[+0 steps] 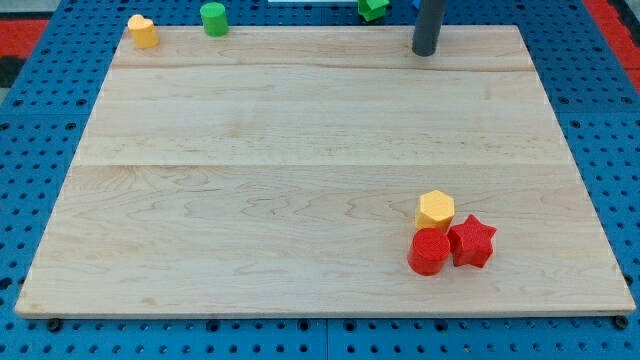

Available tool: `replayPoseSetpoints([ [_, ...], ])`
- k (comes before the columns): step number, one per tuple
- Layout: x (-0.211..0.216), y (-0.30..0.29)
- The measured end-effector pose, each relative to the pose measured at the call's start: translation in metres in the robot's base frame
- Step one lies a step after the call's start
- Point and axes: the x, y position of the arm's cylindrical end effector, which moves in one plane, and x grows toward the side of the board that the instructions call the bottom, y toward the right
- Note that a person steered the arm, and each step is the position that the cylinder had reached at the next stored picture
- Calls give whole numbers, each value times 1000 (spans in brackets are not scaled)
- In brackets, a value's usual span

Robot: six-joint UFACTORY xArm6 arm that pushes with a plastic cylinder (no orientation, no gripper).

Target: Move your arm towards the left of the board

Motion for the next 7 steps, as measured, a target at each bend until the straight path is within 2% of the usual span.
replayPoseSetpoints([
  [2,0,37],
  [4,-24,116],
  [5,-8,114],
  [7,42,59],
])
